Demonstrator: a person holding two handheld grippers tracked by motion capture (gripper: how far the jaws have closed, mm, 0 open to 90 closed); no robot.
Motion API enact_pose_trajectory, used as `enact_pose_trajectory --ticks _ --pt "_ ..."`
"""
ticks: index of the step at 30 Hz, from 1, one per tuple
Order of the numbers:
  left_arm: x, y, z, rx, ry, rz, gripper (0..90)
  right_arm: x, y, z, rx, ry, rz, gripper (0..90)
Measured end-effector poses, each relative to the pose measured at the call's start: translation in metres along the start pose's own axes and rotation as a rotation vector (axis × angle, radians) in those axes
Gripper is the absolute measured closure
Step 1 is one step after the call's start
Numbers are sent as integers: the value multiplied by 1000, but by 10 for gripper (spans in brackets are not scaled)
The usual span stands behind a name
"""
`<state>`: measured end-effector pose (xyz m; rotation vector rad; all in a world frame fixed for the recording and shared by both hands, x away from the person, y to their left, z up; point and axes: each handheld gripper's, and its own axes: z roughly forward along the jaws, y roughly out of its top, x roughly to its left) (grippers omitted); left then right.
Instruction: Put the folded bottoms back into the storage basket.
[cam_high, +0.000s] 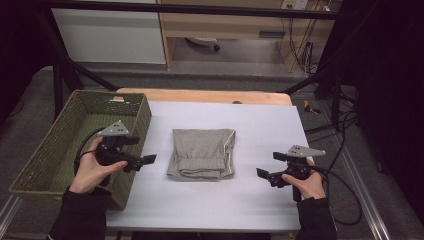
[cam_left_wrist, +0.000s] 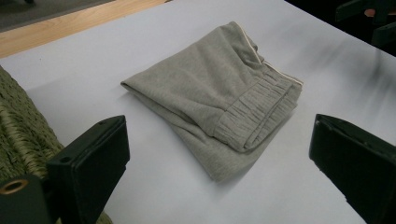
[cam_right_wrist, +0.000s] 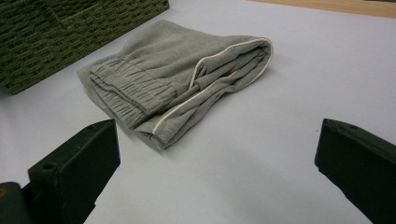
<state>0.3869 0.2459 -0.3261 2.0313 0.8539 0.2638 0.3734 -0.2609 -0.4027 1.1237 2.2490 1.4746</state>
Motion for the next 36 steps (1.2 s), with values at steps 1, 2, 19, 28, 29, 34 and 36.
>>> enact_pose_trajectory --ticks 1,2,19,28,29,34,36 --pt "-1 1 0 -2 1 2 46 0 0 0 1 -1 -2 8" --pt "-1 1 1 -3 0 3 46 0 0 0 0 -1 -3 8" --pt "-17 13 21 6 -16 20 48 0 0 0 1 2 -4 9" --pt "-24 17 36 21 -25 28 48 0 -1 1 5 2 -3 9" --pt "-24 17 38 24 -27 28 48 0 -1 1 5 2 -3 9" --pt "-27 18 48 37 -25 32 48 0 -1 0 4 1 -3 9" --pt "-28 18 51 39 -24 29 48 0 -1 0 5 1 -3 9"
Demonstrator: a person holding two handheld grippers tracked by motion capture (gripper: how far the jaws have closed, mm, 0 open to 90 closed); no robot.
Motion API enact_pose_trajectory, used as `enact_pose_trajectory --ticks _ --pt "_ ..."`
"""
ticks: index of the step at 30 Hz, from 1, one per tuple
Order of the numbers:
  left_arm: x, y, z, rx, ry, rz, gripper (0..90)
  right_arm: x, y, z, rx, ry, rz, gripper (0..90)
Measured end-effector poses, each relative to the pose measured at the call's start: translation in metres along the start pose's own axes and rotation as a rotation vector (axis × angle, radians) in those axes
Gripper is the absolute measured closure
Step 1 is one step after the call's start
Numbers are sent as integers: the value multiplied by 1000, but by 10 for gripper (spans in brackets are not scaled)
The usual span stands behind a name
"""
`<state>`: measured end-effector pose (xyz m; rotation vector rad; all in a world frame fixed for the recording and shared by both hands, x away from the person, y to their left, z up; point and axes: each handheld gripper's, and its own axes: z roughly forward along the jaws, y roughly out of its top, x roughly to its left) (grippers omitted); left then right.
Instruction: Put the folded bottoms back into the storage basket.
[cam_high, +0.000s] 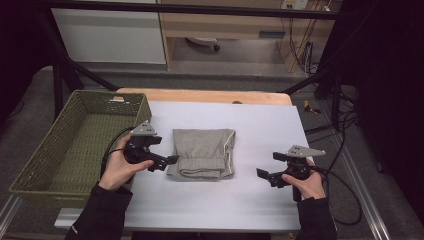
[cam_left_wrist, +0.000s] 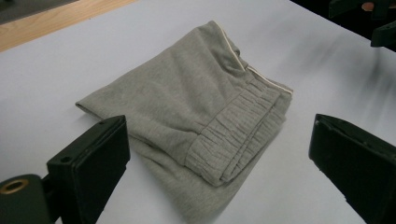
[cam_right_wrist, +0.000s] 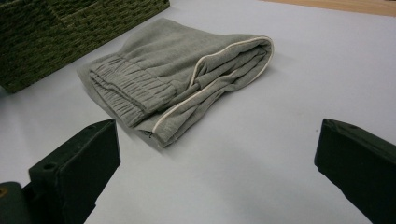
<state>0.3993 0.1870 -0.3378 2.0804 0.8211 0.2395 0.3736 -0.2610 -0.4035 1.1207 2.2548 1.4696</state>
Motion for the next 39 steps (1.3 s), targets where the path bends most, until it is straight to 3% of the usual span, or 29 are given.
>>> enact_pose_trajectory --ticks 18,39 --pt "-8 6 27 23 12 5 47 0 0 0 -1 1 1 9" --pt "18 7 63 75 94 -83 72 -1 -1 1 2 3 2 9"
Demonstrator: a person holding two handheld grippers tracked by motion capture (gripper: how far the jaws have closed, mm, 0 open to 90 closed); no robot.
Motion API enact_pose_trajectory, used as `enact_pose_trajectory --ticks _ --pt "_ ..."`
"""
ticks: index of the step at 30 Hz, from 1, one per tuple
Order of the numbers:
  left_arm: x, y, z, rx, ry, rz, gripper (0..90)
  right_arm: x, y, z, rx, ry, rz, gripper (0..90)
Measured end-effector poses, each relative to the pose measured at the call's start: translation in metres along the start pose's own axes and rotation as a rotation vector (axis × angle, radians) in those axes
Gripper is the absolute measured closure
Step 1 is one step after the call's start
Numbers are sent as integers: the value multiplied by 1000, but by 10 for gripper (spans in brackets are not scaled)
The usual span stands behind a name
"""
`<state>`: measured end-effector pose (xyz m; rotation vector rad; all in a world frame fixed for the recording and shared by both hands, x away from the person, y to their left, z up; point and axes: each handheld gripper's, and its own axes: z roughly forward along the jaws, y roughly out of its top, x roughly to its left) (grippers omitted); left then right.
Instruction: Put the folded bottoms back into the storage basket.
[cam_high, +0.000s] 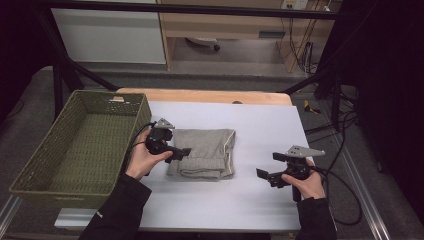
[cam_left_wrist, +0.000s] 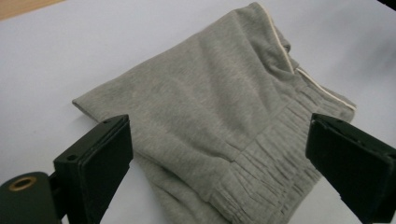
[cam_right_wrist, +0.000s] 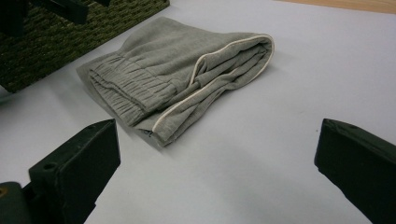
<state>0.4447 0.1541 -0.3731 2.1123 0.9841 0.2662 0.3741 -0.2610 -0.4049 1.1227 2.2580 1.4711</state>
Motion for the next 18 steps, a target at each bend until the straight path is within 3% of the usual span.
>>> enact_pose_trajectory --ticks 7,10,18 --pt "10 -4 14 27 41 -40 100 0 0 0 1 -1 2 9" --pt "16 -6 24 71 75 -46 119 -1 -1 0 3 0 1 9" --pt "24 -12 36 69 104 -83 233 -1 -1 1 5 2 0 9"
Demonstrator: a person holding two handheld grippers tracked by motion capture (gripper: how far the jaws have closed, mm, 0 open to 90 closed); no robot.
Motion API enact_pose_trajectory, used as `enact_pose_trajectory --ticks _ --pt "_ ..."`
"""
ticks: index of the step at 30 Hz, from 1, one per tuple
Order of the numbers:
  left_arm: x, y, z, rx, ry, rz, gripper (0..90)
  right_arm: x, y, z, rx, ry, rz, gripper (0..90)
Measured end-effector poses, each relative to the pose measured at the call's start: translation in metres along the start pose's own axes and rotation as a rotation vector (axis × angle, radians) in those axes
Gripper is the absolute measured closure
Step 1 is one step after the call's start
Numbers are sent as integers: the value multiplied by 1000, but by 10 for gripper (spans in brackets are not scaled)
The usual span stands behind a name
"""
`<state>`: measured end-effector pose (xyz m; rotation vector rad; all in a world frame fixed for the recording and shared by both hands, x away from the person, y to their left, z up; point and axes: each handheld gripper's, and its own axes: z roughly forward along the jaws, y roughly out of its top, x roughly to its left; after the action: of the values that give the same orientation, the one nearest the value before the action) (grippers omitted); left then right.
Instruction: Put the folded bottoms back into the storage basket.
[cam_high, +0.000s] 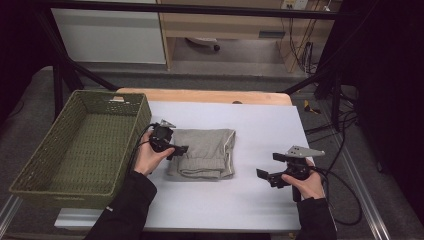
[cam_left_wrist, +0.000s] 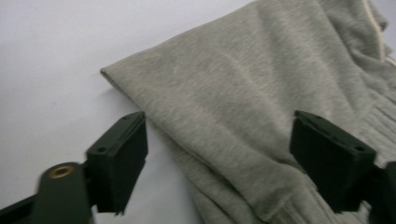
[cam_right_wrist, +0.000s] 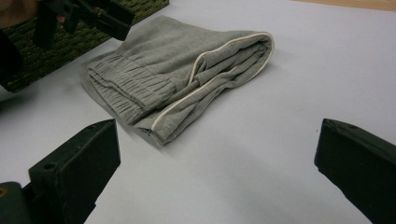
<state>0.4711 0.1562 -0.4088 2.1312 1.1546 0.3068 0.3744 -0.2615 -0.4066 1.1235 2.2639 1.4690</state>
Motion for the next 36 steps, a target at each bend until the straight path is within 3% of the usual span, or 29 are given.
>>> enact_pose_trajectory --ticks 3,9,13,18,36 --pt "5 -3 6 12 11 -28 279 0 -1 1 2 1 3 9" --pt "8 -6 13 35 31 -34 359 -1 0 0 0 0 2 9" --pt "10 -9 18 68 9 -43 418 -1 0 1 0 -2 4 9" --pt "10 -10 23 92 10 -50 455 0 -1 2 3 -5 7 9" --pt "5 -9 24 112 -11 -59 727 2 1 5 8 -13 3 9"
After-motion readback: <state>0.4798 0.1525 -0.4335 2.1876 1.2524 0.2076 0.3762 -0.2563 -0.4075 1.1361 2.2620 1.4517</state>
